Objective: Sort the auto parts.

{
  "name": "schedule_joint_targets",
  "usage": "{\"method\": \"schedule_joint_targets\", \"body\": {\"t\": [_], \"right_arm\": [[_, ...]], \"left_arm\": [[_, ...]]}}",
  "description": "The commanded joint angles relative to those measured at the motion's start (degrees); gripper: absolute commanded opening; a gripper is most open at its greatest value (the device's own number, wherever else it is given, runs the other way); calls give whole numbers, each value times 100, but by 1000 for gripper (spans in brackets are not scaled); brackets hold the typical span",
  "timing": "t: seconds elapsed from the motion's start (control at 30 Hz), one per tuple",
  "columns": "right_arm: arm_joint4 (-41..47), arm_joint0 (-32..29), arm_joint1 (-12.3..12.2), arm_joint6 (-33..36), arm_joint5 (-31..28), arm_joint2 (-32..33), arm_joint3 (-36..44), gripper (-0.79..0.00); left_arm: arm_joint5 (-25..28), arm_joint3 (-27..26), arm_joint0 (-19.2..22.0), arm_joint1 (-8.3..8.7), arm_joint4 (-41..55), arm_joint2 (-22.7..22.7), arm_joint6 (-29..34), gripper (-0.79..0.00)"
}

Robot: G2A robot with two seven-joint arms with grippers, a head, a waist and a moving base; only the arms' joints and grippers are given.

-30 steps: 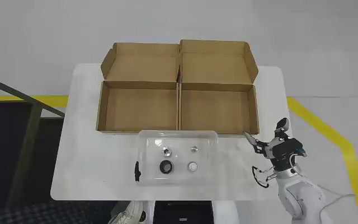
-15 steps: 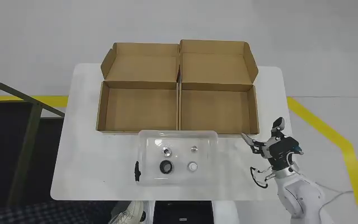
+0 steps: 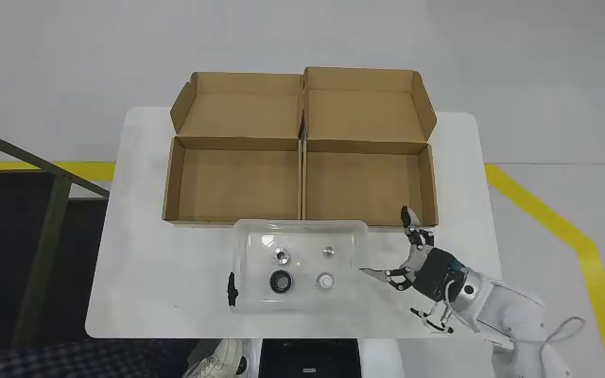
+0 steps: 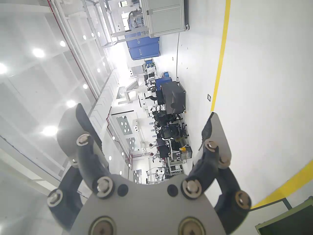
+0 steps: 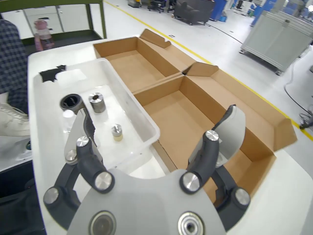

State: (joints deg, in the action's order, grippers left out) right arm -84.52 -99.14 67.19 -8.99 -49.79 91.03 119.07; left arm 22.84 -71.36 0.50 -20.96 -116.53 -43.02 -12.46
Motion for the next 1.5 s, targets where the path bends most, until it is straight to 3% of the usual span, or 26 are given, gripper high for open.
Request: {"method": "schedule_joint_targets", "body": {"t": [0.0, 0.4, 1.1, 1.27, 1.47], "right_arm": [[1, 92, -16, 104, -209, -90, -52, 0], [-207, 601, -81, 1363, -792, -979, -142, 0], [301, 1028, -145, 2892, -450, -1690, -327, 0], [335, 1051, -172, 3098, -365, -1738, -342, -114], [293, 1082, -207, 3285, -338, -1828, -322, -151]], "left_arm": [[0, 0, 0, 0, 0, 0, 0, 0], [0, 0, 0, 0, 0, 0, 0, 0], [0, 0, 0, 0, 0, 0, 0, 0], [0, 0, 0, 0, 0, 0, 0, 0], [0, 0, 0, 0, 0, 0, 0, 0]]}}
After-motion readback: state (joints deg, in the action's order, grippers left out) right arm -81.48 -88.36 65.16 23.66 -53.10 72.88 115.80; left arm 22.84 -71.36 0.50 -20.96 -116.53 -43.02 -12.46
